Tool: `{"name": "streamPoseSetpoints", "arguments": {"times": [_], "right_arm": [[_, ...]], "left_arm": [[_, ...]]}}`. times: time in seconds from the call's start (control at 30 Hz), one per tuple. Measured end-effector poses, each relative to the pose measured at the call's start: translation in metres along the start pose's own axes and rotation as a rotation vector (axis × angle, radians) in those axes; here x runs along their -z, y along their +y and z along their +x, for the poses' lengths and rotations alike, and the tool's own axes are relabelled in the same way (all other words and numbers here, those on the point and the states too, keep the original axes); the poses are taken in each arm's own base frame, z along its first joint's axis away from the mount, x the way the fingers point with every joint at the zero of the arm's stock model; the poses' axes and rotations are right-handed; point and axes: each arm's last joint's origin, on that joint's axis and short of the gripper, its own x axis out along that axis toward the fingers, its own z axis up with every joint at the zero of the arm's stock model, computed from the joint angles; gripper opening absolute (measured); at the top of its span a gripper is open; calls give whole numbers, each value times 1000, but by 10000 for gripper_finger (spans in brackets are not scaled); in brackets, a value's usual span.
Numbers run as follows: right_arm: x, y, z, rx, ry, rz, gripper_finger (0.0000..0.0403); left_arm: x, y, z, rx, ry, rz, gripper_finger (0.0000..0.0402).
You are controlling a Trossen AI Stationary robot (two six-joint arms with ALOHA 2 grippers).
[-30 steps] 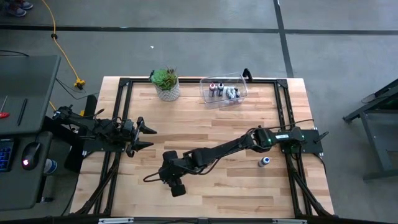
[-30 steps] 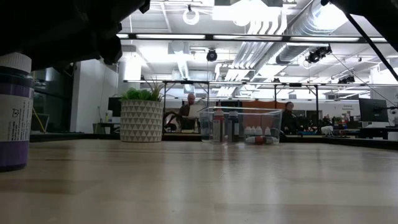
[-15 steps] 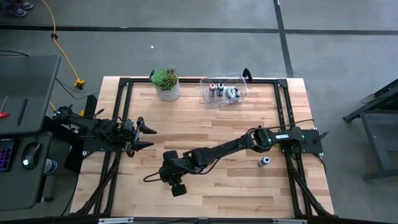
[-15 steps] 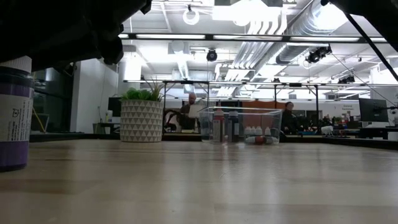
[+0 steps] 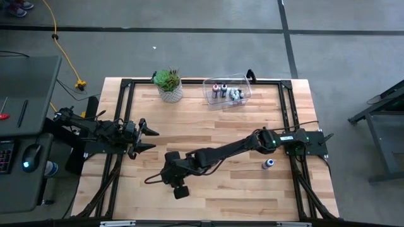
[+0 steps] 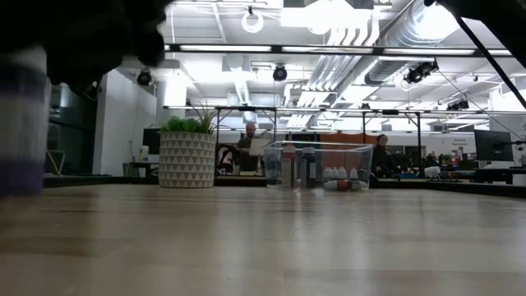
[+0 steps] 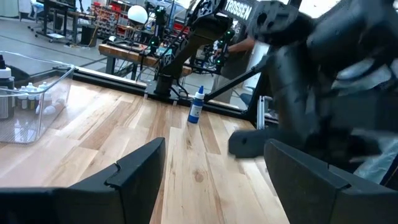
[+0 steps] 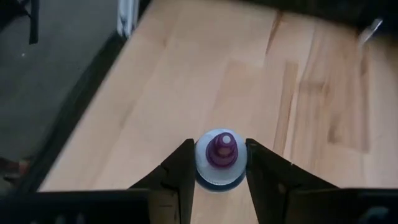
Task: Pick & Place food coloring
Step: Put the large purple food coloring bottle into the bin
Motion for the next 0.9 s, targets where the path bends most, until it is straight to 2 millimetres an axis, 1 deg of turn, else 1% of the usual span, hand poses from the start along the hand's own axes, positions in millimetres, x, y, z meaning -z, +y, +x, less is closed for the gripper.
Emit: {"name": "streamPoseSetpoints", "arguments": {"times": [0.1,0.2,0.3,0.5,0.67,0.73,0.83,0.9], "right_arm": [[-13,1,-16,-1,-48,-10,109],[-21,2,-29,5,-67,-14,109],[-26,3,-40,25,-71,-12,109],[-39,4,-75,72,-88,-11,109],[-45,5,-96,88,-85,0,109],[-49,5,-107,88,-106,0,109],[-56,2,-122,98,-144,-21,109],[-59,0,-129,120,-155,-53,109]], "left_arm": [[0,0,0,0,0,0,271],[0,0,0,0,0,0,271],[0,0,0,0,0,0,271],[0,0,0,0,0,0,271],[0,0,0,0,-1,0,271],[0,0,0,0,0,0,271],[0,0,0,0,0,0,271],[0,0,0,0,-1,0,271]]}}
